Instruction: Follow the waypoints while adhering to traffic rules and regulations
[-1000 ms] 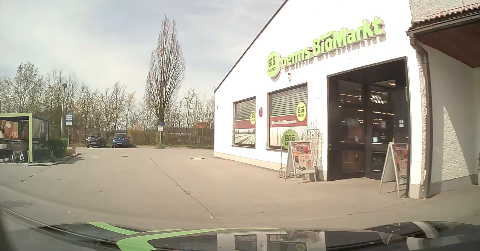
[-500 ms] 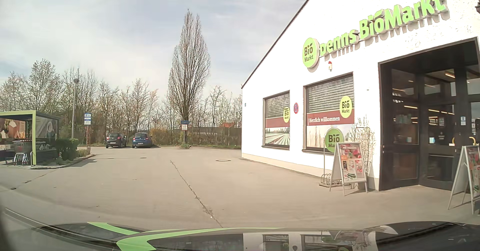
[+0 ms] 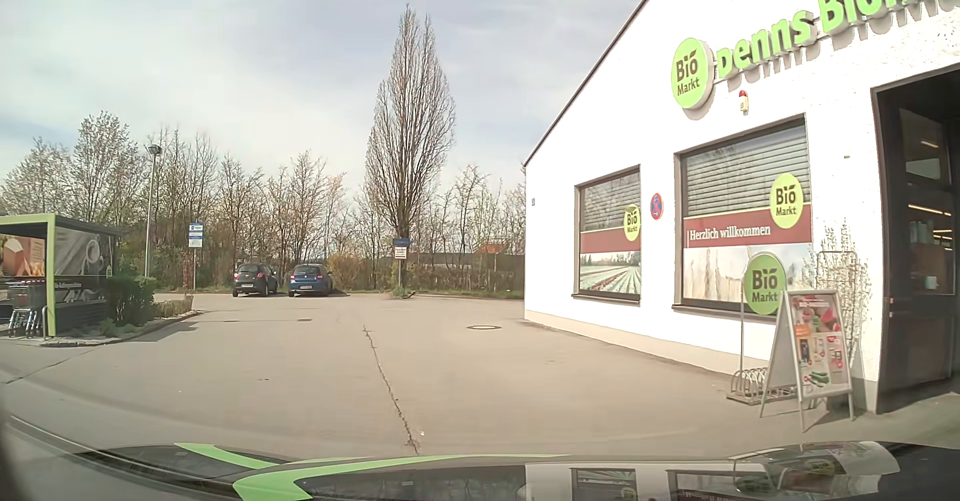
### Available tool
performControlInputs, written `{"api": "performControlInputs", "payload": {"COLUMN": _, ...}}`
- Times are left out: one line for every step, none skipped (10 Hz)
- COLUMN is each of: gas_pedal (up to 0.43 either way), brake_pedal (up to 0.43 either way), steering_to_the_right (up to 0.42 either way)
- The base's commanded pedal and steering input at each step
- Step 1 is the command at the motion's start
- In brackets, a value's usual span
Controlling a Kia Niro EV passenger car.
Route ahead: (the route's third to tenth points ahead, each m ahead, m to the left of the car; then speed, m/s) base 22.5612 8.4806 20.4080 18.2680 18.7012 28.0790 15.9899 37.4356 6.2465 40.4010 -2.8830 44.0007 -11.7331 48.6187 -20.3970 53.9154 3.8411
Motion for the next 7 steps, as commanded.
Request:
{"api": "performControlInputs", "payload": {"gas_pedal": 0.11, "brake_pedal": 0.0, "steering_to_the_right": -0.128}}
{"api": "performControlInputs", "payload": {"gas_pedal": 0.11, "brake_pedal": 0.0, "steering_to_the_right": -0.126}}
{"api": "performControlInputs", "payload": {"gas_pedal": 0.11, "brake_pedal": 0.0, "steering_to_the_right": -0.121}}
{"api": "performControlInputs", "payload": {"gas_pedal": 0.11, "brake_pedal": 0.0, "steering_to_the_right": -0.115}}
{"api": "performControlInputs", "payload": {"gas_pedal": 0.087, "brake_pedal": 0.0, "steering_to_the_right": -0.104}}
{"api": "performControlInputs", "payload": {"gas_pedal": 0.067, "brake_pedal": 0.0, "steering_to_the_right": -0.092}}
{"api": "performControlInputs", "payload": {"gas_pedal": 0.059, "brake_pedal": 0.0, "steering_to_the_right": -0.081}}
